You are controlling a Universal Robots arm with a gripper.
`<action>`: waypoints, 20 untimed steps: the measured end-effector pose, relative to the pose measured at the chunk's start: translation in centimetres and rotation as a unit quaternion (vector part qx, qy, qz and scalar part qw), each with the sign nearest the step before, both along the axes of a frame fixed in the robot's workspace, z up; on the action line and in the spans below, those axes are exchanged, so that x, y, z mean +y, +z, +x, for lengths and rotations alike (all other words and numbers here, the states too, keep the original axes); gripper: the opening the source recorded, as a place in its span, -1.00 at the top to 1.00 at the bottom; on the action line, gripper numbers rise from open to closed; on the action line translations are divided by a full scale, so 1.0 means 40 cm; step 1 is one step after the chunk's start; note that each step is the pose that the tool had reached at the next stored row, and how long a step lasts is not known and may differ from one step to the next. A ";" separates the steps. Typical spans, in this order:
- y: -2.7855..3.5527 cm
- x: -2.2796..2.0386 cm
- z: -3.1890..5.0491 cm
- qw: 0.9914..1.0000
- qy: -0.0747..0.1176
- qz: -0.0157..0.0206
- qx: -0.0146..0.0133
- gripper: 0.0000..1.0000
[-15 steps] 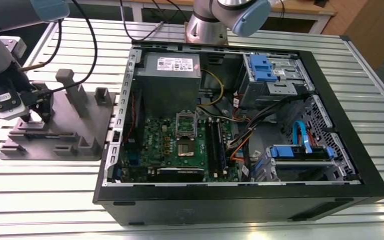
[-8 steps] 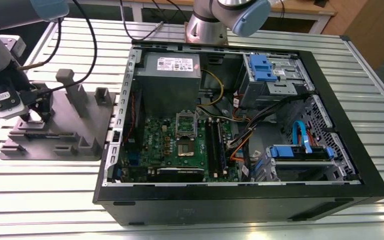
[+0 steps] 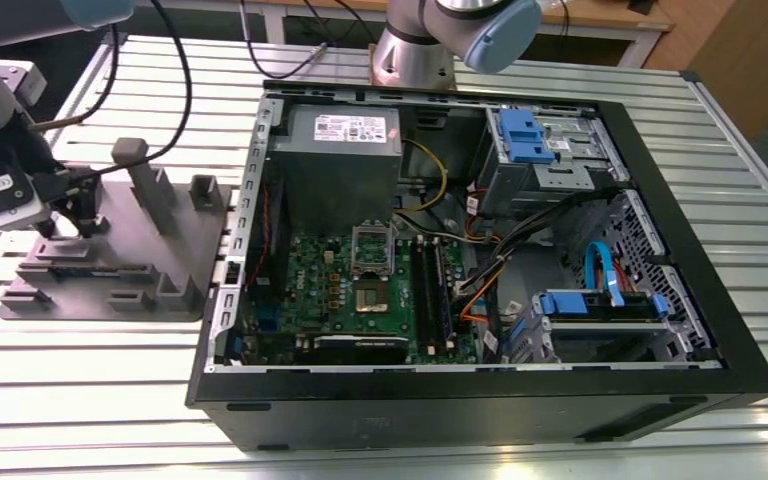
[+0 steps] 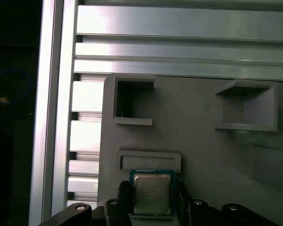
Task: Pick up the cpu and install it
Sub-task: 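Pick up the cpu and move it towards the insertion slot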
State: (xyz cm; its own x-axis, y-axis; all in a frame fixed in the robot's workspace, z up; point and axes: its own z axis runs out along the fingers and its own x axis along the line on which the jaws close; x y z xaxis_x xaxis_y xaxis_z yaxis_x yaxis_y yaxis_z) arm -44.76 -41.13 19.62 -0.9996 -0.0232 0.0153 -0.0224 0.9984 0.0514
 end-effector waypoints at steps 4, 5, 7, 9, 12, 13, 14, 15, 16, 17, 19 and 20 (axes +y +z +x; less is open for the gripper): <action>0.028 0.000 0.000 1.000 0.000 0.000 0.000 0.06; 0.036 0.000 0.000 1.000 0.000 0.000 0.000 0.06; 0.050 0.000 0.000 1.000 0.000 0.000 0.000 0.06; 0.053 0.000 0.000 1.000 0.000 0.000 0.000 0.06; 0.053 0.000 0.000 1.000 0.000 0.000 0.000 0.06; 0.053 0.000 0.000 1.000 0.000 0.000 0.000 0.06; 0.053 0.000 0.000 1.000 0.000 0.000 0.000 0.06; 0.054 0.000 0.000 1.000 0.000 0.000 0.000 0.06; 0.054 0.000 0.000 1.000 0.000 0.000 0.000 0.06; 0.055 0.000 0.000 1.000 0.000 0.000 0.000 0.06; 0.058 0.000 0.000 1.000 0.000 0.000 0.000 0.06; 0.059 0.000 0.000 1.000 0.000 0.000 0.000 0.06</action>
State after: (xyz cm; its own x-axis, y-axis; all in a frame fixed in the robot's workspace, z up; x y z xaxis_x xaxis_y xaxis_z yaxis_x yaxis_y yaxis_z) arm -44.76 -41.13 21.98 -0.9996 -0.0232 0.0155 -0.0224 0.9984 0.0514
